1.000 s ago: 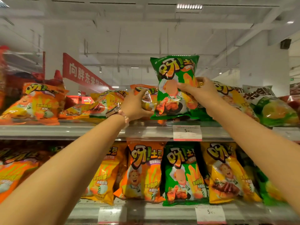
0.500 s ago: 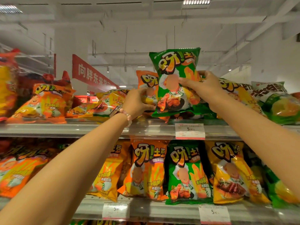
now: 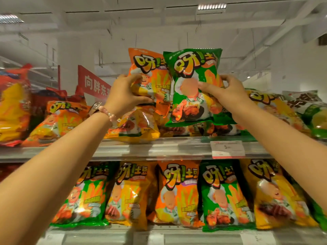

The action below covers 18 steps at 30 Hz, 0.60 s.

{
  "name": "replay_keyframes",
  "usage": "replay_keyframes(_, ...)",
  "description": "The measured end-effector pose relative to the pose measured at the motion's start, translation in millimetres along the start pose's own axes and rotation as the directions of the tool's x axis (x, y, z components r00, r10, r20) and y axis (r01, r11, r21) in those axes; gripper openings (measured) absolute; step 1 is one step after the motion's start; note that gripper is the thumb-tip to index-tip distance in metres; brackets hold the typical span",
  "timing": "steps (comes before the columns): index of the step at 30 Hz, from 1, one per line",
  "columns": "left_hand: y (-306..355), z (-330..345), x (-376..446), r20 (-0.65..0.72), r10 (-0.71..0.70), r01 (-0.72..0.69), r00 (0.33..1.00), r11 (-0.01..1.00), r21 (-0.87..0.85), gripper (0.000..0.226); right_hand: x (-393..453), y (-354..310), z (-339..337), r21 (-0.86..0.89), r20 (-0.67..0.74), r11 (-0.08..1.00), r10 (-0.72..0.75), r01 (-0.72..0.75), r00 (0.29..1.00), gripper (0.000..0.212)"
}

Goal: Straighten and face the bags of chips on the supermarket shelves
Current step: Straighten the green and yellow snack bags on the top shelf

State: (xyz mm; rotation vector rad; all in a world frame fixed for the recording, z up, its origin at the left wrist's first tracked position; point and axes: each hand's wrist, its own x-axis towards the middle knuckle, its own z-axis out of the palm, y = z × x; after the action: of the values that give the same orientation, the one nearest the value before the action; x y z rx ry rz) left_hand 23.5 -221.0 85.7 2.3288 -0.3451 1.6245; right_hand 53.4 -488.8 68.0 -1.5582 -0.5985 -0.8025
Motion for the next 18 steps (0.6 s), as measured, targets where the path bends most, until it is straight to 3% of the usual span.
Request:
replay_keyframes(5, -42, -40, -15, 0.006, -0.069, 0.069, 0.998, 0.991, -0.118, 0.077, -5, -4, 36, 0.043, -0.016, 0.999, 0.031, -0.03, 0.999, 0.081)
replay_keyframes(9, -82, -67, -30, 0.023, -0.105, 0.107, 0.994, 0.988, -0.115, 0.079, -9, -5, 66, 0.059, -0.027, 0.997, 0.048, -0.046, 0.998, 0.084)
replay_keyframes(15, -142, -102, -50, 0.023, -0.248, 0.247, 0.969, 0.945, -0.213, 0.091, -15, -6, 102, 0.078, -0.071, 0.995, 0.07, -0.065, 0.995, 0.08)
replay_keyframes(18, -169, -111, -61, 0.031, -0.279, 0.28, 0.96, 0.949, -0.142, 0.094, -20, -6, 116, 0.077, -0.073, 0.995, 0.067, -0.061, 0.995, 0.079)
